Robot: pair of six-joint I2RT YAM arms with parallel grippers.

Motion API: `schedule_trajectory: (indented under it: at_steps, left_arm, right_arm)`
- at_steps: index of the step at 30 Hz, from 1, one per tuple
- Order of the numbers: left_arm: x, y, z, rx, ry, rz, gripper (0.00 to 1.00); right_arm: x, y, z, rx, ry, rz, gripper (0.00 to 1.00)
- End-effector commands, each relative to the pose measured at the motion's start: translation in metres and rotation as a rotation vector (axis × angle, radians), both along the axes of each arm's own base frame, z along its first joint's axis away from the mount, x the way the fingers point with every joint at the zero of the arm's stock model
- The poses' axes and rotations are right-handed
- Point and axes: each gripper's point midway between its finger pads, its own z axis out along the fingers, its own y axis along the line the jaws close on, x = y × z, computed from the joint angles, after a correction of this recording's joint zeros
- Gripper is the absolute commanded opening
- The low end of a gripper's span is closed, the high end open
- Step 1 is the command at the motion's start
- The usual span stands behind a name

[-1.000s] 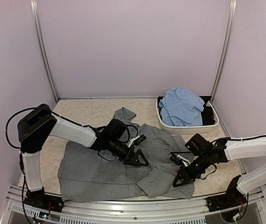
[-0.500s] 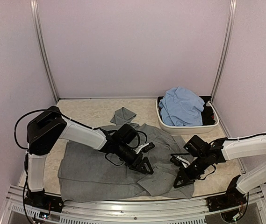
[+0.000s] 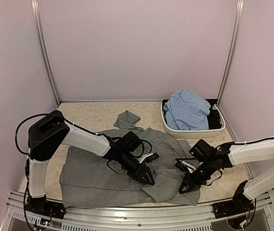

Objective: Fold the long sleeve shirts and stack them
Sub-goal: Pass from the right arm to the left

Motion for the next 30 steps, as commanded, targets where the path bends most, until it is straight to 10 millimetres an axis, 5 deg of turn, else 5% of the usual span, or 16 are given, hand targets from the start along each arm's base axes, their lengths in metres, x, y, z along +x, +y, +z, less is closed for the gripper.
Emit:
schedule_trajectory:
  at_steps: [1,9,15,17,21,25,30]
  left_arm:
    - [-0.02,0.003,0.0,-0.001,0.067,-0.043,0.4]
    - [-0.02,0.002,0.0,-0.012,0.106,-0.038,0.02]
    - [-0.01,-0.001,0.018,-0.041,0.076,-0.026,0.0]
    - [-0.001,0.002,0.028,-0.049,0.053,-0.002,0.0]
    - [0.034,0.012,0.068,-0.092,-0.025,0.087,0.0]
    - [0.079,0.034,0.14,-0.173,-0.161,0.211,0.0]
    - [0.119,0.063,0.207,-0.191,-0.319,0.331,0.0]
  right_arm:
    - [0.001,0.002,0.001,0.004,-0.022,0.02,0.03]
    - [0.001,0.002,0.001,0.005,-0.027,0.023,0.03]
    - [0.007,0.004,0.009,0.005,-0.053,0.024,0.05]
    - [0.011,0.007,0.018,0.019,-0.078,0.028,0.12]
    - [0.031,0.019,0.066,0.082,-0.205,0.033,0.47]
    - [0.053,0.028,0.125,0.135,-0.36,0.027,0.79]
    - [0.074,0.026,0.149,0.099,-0.471,-0.002,0.86]
